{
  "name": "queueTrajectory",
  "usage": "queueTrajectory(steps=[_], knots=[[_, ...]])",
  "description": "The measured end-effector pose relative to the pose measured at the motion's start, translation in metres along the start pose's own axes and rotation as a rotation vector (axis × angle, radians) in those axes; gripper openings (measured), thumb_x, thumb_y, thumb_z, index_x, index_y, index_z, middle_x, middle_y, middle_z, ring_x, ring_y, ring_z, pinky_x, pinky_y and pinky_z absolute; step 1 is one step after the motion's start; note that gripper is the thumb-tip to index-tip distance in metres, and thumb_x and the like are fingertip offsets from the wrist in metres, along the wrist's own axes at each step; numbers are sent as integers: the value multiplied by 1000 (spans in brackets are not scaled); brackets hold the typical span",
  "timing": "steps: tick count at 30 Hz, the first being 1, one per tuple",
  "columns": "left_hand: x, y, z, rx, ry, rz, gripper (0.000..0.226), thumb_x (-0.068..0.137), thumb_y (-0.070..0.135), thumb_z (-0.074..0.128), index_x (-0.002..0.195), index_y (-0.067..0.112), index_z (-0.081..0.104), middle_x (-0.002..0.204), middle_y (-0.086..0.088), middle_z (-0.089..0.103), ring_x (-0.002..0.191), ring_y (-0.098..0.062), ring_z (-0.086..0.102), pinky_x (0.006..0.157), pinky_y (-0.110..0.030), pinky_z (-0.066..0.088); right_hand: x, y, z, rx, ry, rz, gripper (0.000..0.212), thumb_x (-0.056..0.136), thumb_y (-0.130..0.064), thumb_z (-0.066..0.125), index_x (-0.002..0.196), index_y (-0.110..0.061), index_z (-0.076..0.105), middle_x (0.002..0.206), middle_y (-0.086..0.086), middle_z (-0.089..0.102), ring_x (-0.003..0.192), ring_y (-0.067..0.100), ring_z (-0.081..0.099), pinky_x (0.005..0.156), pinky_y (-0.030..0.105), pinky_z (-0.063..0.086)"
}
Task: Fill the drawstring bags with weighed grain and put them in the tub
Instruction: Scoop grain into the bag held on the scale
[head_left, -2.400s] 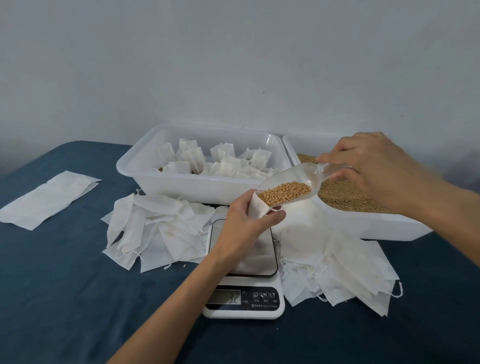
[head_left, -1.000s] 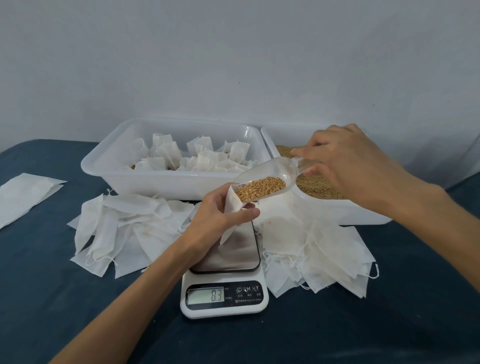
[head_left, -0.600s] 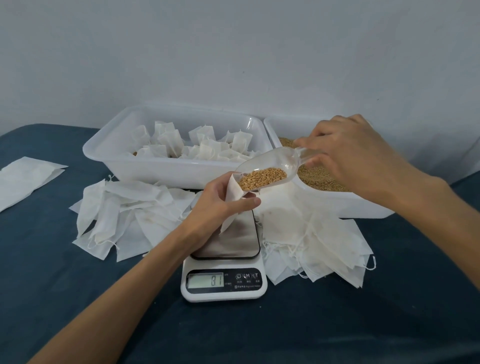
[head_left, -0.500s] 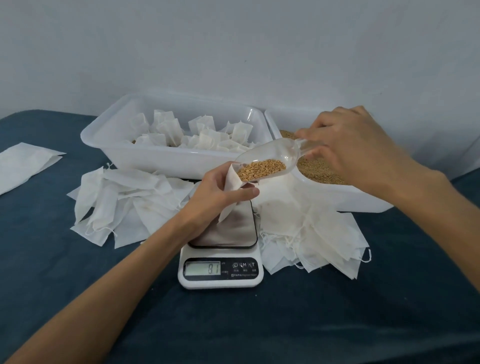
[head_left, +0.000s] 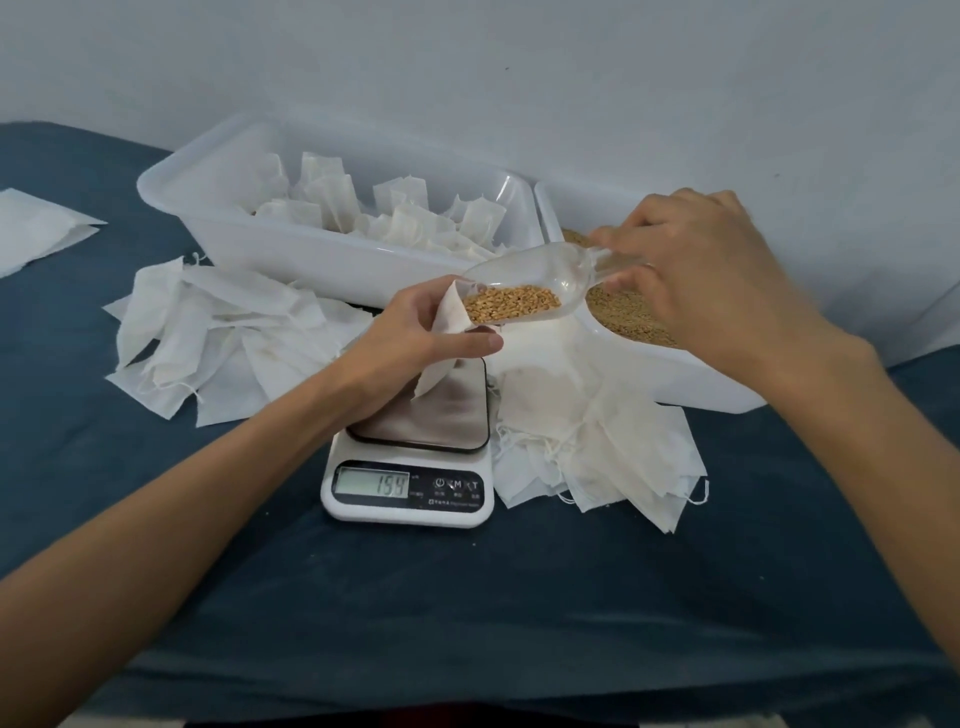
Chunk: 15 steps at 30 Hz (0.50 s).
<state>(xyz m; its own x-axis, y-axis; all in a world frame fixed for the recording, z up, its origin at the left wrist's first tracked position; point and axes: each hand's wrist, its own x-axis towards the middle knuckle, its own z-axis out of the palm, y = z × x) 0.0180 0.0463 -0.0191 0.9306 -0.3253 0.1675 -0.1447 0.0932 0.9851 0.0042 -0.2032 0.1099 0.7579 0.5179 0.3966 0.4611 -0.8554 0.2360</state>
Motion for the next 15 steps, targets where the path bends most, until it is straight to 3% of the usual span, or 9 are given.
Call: queueTrajectory(steps=[4, 15], knots=[[1, -2, -1, -9, -4, 0, 40, 81, 21, 87, 116, 31, 71, 121, -11, 73, 99, -12, 68, 98, -44, 56, 0, -2, -1, 0, -15, 6, 34, 97, -14, 64, 131, -18, 67, 109, 11, 67, 103, 35, 56, 96, 48, 35], [3, -5, -2, -23, -6, -13, 49, 80, 19, 86, 125, 16, 67, 104, 1, 74, 92, -10, 67, 90, -33, 55, -2, -6, -3, -2, -23, 21, 36, 97, -14, 65, 132, -17, 66, 111, 11, 67, 104, 35, 56, 96, 49, 36]])
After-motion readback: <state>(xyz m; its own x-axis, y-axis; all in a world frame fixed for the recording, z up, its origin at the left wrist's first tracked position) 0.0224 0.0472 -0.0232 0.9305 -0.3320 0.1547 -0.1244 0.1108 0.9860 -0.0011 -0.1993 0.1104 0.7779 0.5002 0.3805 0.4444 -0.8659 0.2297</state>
